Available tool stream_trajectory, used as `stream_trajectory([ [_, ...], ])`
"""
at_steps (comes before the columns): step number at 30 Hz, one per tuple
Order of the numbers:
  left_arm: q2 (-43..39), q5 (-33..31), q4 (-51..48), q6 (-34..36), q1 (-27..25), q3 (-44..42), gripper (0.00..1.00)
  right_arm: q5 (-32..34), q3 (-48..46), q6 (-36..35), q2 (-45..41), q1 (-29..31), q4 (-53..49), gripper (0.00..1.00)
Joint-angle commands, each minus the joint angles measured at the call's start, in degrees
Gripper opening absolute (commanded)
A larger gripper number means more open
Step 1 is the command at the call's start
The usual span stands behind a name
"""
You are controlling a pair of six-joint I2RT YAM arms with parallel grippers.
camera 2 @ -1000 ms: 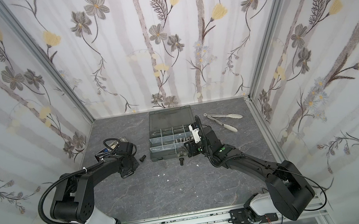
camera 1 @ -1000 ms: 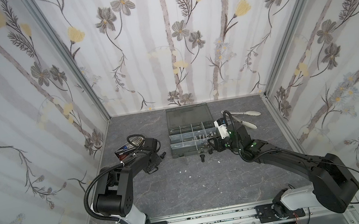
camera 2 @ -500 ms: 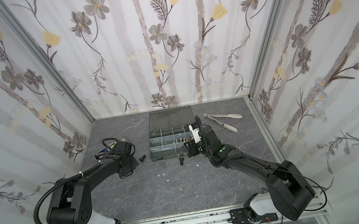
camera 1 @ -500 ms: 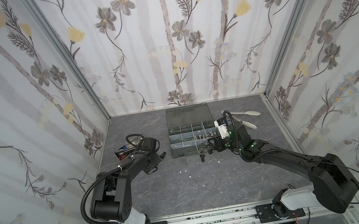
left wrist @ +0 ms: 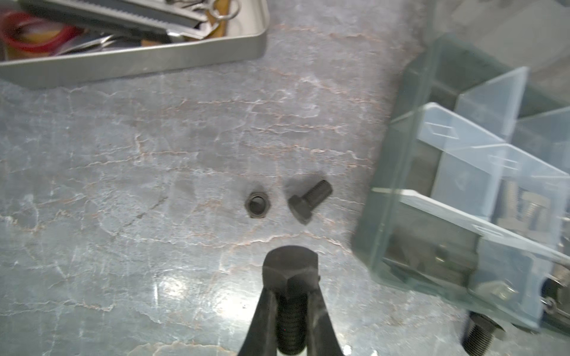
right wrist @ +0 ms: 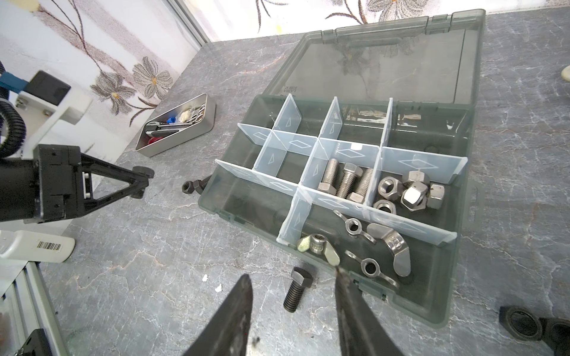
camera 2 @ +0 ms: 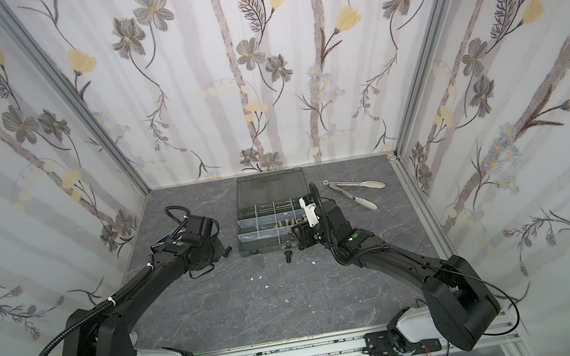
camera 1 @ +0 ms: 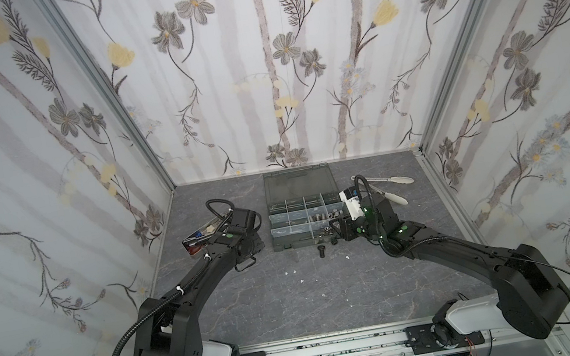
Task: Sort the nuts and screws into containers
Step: 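Drop the black bolt into the box with the left gripper while the right arm lowers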
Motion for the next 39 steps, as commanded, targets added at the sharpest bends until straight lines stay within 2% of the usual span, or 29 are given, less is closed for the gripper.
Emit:
stream_trajectory([
  [1, 1.43, -0.38, -1.21, -0.36, -2.36, 3.15, 0.06, -0.24, -0.76, 0.65, -1.29, -0.01, -0.26, 0.45],
  [12, 17.84, 1.06, 1.59, -0.36, -9.28, 20.27, 0.03, 1.73, -6.67, 0.94, -6.33, -0.01, -2.87, 0.45],
  [20, 29.78, 3.24, 1.50, 0.16, -10.70, 31.86, 0.02, 2.52, -9.32, 1.22, -9.99, 0.04, -4.94, 0.45],
  [26, 35.52, 4.74, 1.28, 0.39, -11.01, 36.77, 0.02, 3.12, -10.51, 1.42, -11.94, -0.01, -6.96, 0.46],
  [33, 38.52, 5.27, 1.24, 0.70, -11.16, 38.91, 0.14, 4.85, -12.97, 5.91, -14.50, 0.75, -7.26, 0.49],
  [36, 38.24, 5.23, 1.54, 0.78, -11.11, 38.79, 0.24, 6.97, -13.65, 8.07, -14.82, 2.85, -7.09, 0.51],
  [39, 37.24, 5.38, 1.87, 1.13, -11.14, 38.29, 0.42, 10.67, -12.69, 9.70, -13.19, 6.66, -8.49, 0.57],
])
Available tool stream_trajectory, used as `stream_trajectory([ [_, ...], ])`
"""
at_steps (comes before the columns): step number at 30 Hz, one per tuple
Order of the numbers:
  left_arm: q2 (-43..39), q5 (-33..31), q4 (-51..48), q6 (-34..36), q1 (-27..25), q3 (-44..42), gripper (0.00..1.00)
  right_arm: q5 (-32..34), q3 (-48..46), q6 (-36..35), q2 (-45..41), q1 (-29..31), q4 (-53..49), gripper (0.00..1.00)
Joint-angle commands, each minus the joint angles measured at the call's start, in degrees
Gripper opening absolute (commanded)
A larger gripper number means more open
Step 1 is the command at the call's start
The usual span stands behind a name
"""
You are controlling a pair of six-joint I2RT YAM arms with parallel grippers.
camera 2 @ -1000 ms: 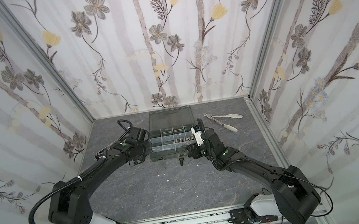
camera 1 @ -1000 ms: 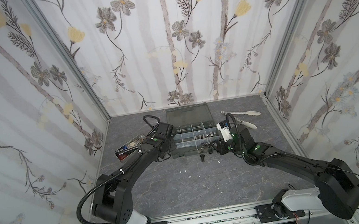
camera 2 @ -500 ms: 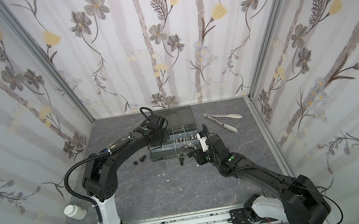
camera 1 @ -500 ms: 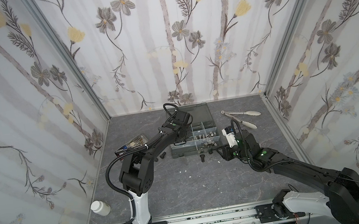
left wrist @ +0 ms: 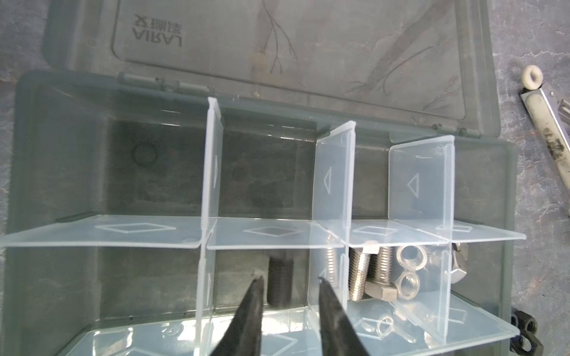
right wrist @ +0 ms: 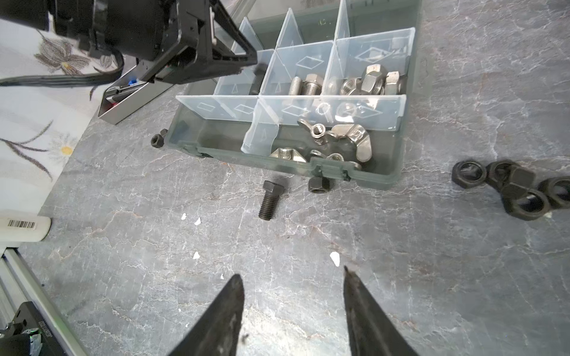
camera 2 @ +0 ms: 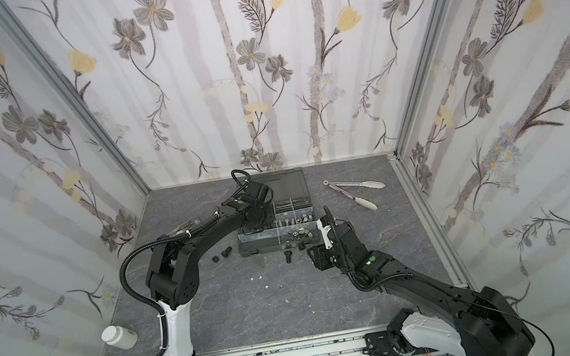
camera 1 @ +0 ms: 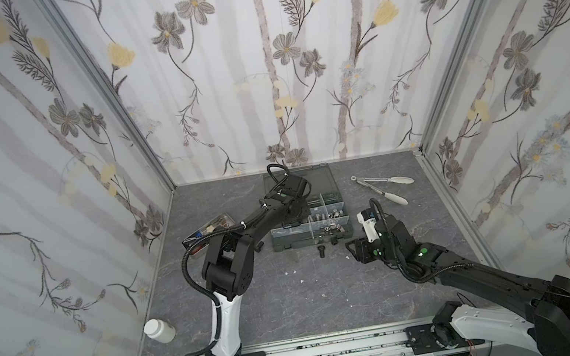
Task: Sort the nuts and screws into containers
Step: 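Drop the black bolt into the box with the left gripper while the right arm lowers, then close the right gripper on a black bolt while the left arm withdraws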
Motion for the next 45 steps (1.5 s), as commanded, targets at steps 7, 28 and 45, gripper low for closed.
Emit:
stream_trajectory([
  [7, -7.33, -0.32, 2.04, 1.05, -0.01, -3.40, 0.62, 11.50, 2.19, 11.41, 4.32, 8.38, -1.06, 0.56],
  [28, -55.57, -4.76, 13.20, -1.26, 0.72, -43.34, 1.00, 19.23, 15.82, 22.22, 25.90, 16.69, -3.13, 0.54],
  [45, -67.15, -4.63, 9.02, 1.38, 1.89, -50.20, 1.00, 21.51, 26.68, 23.10, 42.16, 16.85, -7.00, 0.42],
])
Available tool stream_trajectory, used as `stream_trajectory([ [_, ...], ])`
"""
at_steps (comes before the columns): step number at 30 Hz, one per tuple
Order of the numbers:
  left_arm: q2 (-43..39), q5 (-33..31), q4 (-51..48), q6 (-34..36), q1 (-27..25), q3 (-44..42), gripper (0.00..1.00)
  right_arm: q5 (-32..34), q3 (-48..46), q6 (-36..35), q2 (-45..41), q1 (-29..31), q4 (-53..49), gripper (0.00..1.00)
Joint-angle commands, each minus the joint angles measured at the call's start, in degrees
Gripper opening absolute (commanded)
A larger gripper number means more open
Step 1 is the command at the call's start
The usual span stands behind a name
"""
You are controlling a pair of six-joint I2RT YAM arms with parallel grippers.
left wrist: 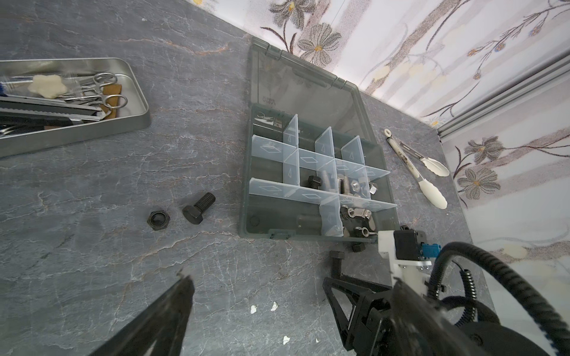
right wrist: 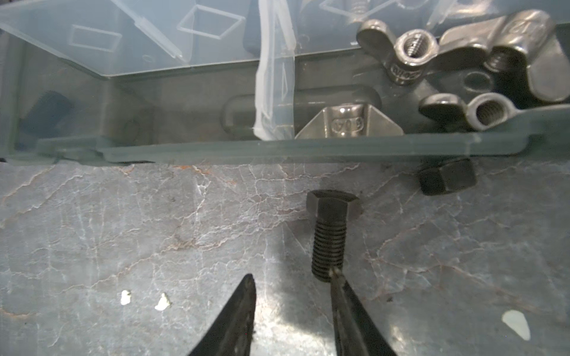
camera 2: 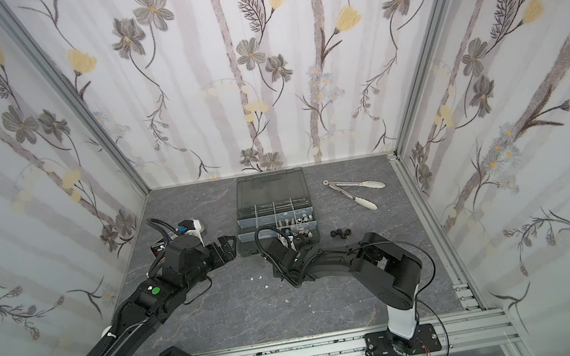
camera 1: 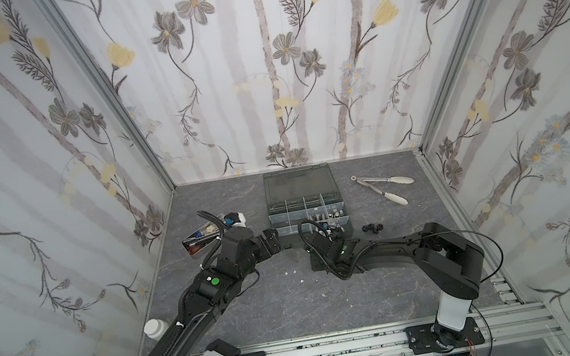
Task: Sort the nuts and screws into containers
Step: 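Close the right gripper on a black bolt while the left arm withdraws, then lift the black bolt with the right gripper and carry it over a compartment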
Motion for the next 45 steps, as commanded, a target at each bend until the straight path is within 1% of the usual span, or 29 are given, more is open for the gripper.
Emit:
stream_trajectory([
  [1, -1.06, -0.41, -0.05, 1.09, 0.27, -0.37, 1.00, 2.23, 1.34, 0.91, 1.79, -0.03, -1.85, 0.42],
  [10, -2.83, 0.40, -0.75, 1.43, 0.31, 0.27, 1.00, 3.18, 2.45, 1.37, 4.91, -0.91, -2.44, 0.41],
  [12, -2.93, 0.40, -1.14, 1.52, 0.38, 0.51, 1.00, 3.36, 2.66, 1.11, 5.01, -0.91, -2.49, 0.37],
  [14, -3.15, 0.22, -1.46, 1.44, 0.36, 0.68, 1.00, 3.51, 2.84, 0.75, 4.93, -0.82, -2.73, 0.30],
  [20, -4.25, -0.30, -2.03, 0.84, 0.39, 0.53, 1.00, 3.58, 3.02, -0.22, 4.00, -0.78, -3.11, 0.16],
  [23, -4.48, -0.40, -2.59, 0.50, 0.40, 0.72, 1.00, 3.82, 2.93, -0.65, 3.02, -0.57, -3.42, 0.11],
  [26, -5.17, -0.47, -3.41, 0.31, 0.39, 0.96, 1.00, 4.15, 2.93, -1.11, 1.87, -0.21, -3.81, 0.08],
  [35, -7.85, -1.53, -6.08, 0.00, 0.39, 0.94, 1.00, 4.50, 2.84, -1.81, -1.27, 1.20, -4.37, 0.06],
  [45, -10.55, -1.55, -8.13, -0.39, 0.48, -0.03, 1.00, 3.91, 4.83, -3.86, -6.72, 3.37, -8.29, 0.05],
])
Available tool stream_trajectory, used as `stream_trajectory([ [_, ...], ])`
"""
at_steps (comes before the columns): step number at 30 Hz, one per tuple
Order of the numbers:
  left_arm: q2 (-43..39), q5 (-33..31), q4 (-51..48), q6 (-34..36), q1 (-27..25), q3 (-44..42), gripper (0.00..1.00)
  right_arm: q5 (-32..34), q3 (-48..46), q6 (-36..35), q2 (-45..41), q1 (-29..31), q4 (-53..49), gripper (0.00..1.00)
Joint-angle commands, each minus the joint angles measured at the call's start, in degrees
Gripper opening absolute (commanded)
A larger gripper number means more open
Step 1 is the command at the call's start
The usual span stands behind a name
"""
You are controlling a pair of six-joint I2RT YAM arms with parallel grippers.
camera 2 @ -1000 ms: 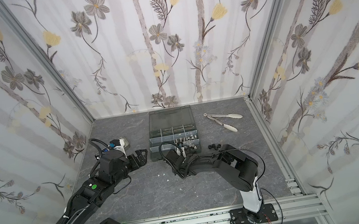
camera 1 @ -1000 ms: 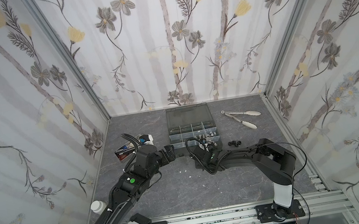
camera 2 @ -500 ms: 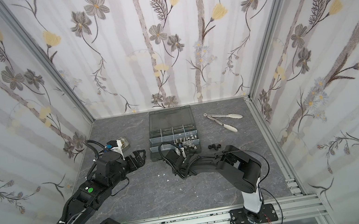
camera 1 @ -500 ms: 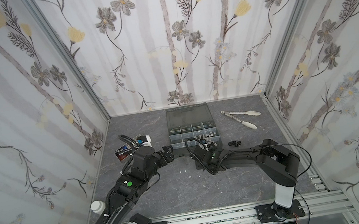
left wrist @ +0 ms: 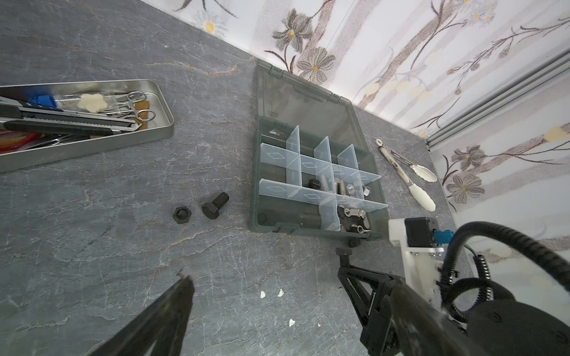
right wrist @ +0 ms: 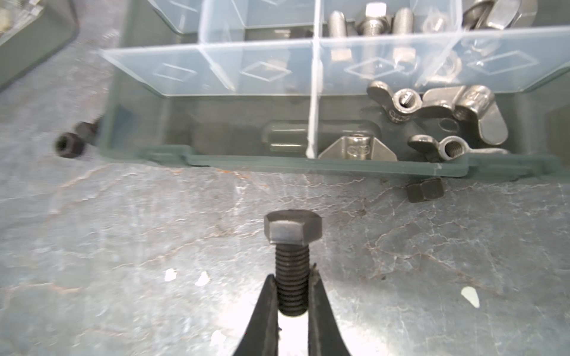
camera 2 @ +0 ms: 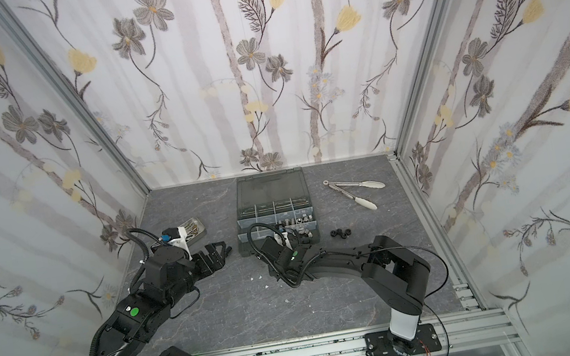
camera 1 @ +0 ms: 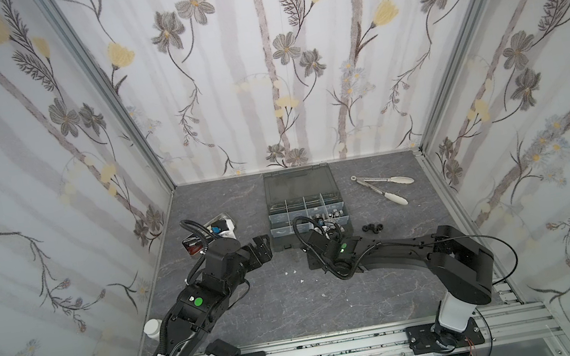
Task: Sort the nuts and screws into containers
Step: 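Lift the black bolt with the right gripper and carry it over a compartment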
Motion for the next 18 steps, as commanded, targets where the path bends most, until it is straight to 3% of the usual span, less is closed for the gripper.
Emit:
stream_trajectory([
  [1, -0.91, -0.34, -1.21, -1.33, 0.09, -0.73, 1.00, -0.21, 0.63, -1.51, -2.28, 0.49, -1.73, 0.04],
  [11, -6.01, 2.14, -6.56, -3.04, 0.08, -2.36, 1.00, -2.70, 0.69, -3.94, -10.60, 2.08, -3.94, 0.02],
  [18, -4.47, 2.17, -9.60, -3.10, 0.09, 0.18, 1.00, -4.40, 3.37, -7.47, -13.02, 2.12, -5.99, 0.04],
])
